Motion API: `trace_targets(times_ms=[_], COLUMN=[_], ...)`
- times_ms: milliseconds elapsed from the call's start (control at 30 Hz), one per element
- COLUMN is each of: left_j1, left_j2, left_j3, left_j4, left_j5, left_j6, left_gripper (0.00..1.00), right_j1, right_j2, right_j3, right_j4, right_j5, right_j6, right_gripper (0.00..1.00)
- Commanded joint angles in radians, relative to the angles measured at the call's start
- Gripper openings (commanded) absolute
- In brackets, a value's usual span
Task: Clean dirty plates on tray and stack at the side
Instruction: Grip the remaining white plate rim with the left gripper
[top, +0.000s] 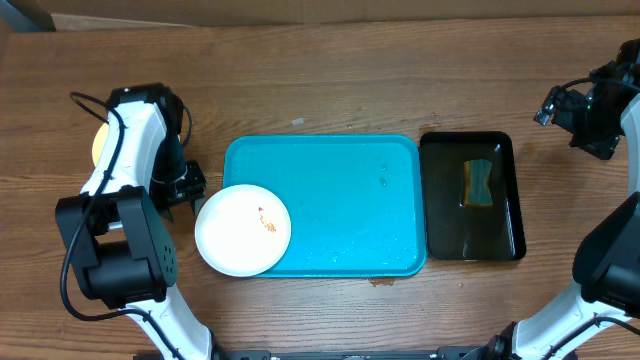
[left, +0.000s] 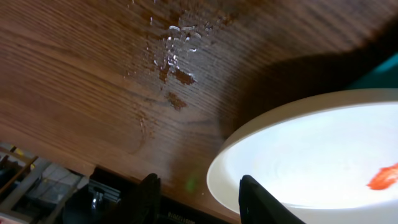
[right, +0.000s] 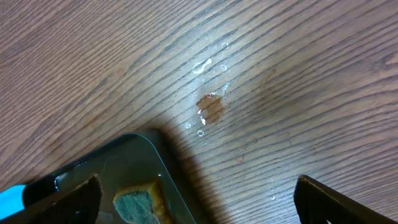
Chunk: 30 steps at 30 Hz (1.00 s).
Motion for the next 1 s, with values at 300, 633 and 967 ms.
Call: trace_targets(times_ms=[300, 633, 967], left_j1=[-0.018, -0.018, -0.048], left_j2=[-0.027, -0.027, -0.026], left_j3=[-0.162, -0.184, -0.247], left_j4=[0.053, 0.101, 0.165], left_j5=[-0.004, 0.038, 0.074], left_j6=[-0.049, -0.052, -0.052], left_gripper=[0.32, 0.25, 0.06], right_j1=[0.002, 0.002, 0.002], right_j2=[-0.018, -0.018, -0.018], right_j3=[0.013, 0.013, 0.013], right_j4=[0.005, 0.005, 0.005], right_j5=[-0.001, -0.001, -0.001], right_j6=[0.005, 0.005, 0.004], right_gripper=[1.0, 1.0, 1.0])
